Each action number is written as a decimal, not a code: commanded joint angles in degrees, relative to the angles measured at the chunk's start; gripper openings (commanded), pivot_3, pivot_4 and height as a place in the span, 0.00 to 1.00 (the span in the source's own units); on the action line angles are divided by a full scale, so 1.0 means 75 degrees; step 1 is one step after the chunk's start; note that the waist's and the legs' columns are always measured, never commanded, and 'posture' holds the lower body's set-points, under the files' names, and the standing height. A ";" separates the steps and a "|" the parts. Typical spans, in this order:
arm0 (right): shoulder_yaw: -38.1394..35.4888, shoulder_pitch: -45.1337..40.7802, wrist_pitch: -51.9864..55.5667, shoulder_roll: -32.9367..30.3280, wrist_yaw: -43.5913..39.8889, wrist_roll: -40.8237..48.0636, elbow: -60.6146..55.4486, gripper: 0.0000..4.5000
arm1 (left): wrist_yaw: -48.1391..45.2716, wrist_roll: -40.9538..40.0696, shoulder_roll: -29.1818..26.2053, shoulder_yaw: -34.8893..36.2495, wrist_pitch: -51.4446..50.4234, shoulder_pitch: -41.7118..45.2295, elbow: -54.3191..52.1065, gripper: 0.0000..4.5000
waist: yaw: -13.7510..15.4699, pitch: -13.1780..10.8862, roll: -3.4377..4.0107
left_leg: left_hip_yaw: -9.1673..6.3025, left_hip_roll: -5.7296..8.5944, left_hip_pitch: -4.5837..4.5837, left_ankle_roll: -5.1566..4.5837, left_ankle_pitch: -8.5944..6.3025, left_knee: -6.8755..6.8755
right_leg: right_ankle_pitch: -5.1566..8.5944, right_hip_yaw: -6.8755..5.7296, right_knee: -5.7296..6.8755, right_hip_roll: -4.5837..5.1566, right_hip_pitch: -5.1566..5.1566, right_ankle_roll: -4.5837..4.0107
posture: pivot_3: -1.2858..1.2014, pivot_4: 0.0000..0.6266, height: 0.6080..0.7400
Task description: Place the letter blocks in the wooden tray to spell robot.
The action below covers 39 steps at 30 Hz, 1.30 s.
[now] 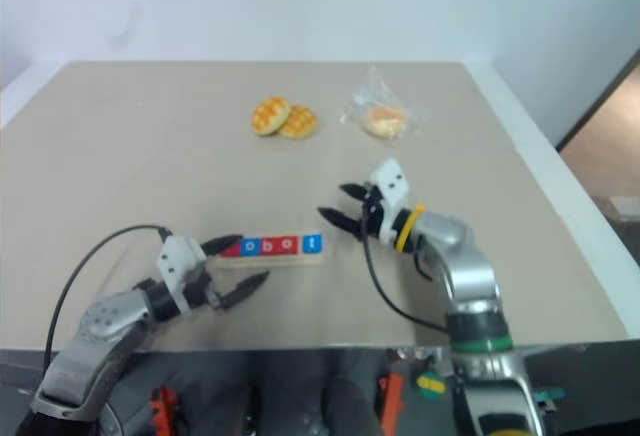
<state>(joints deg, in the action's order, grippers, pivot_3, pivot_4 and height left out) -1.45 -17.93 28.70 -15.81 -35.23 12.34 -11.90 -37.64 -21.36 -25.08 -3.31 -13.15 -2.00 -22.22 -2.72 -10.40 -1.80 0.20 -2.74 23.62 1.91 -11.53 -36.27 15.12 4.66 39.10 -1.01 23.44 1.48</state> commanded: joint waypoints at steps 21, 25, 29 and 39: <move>0.1364 0.1758 -0.0477 0.0461 0.2142 -0.1417 -0.1655 0.02 | 0.0050 -0.0228 0.0019 -0.0142 -0.0617 0.0255 -0.0470 1.00 | -0.0007 0.0007 -0.0011 | 0.0014 0.0005 -0.0014 0.0015 0.0010 -0.0003 | -0.0005 0.0006 -0.0003 0.0007 -0.0007 -0.0005 | 0.52 0.24 1.00; 0.1558 0.1682 -0.0636 0.0330 0.1950 -0.1437 -0.1627 0.02 | 0.0061 -0.0202 0.0000 -0.0157 -0.0618 0.0237 -0.0502 1.00 | -0.0006 0.0007 -0.0012 | 0.0014 0.0007 -0.0013 0.0015 0.0010 -0.0003 | -0.0005 0.0006 -0.0003 0.0008 -0.0007 -0.0004 | 0.52 0.24 1.00; 0.1632 0.1648 -0.0611 0.0274 0.1824 -0.1330 -0.1637 0.02 | 0.0075 -0.0183 -0.0041 -0.0130 -0.0622 0.0223 -0.0512 1.00 | -0.0006 0.0007 -0.0012 | 0.0012 0.0006 -0.0013 0.0015 0.0010 -0.0003 | -0.0004 0.0005 -0.0003 0.0008 -0.0007 -0.0004 | 0.52 0.24 1.00; 0.1772 0.1655 -0.0607 0.0282 0.1809 -0.1332 -0.1653 0.02 | 0.0100 -0.0123 -0.0032 -0.0159 -0.0573 0.0221 -0.0450 1.00 | -0.0006 0.0007 -0.0012 | 0.0011 0.0006 -0.0012 0.0015 0.0010 -0.0002 | -0.0004 0.0004 -0.0003 0.0007 -0.0007 -0.0004 | 0.52 0.24 1.00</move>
<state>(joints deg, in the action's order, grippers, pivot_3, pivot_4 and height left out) 11.40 -5.00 25.12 -13.84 -21.38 1.98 -21.72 -36.78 -22.44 -25.29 -4.57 -18.00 -0.37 -23.66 -2.76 -10.35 -1.89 0.28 -2.70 23.53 2.03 -11.45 -36.29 15.09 4.69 39.08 -0.95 23.39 1.45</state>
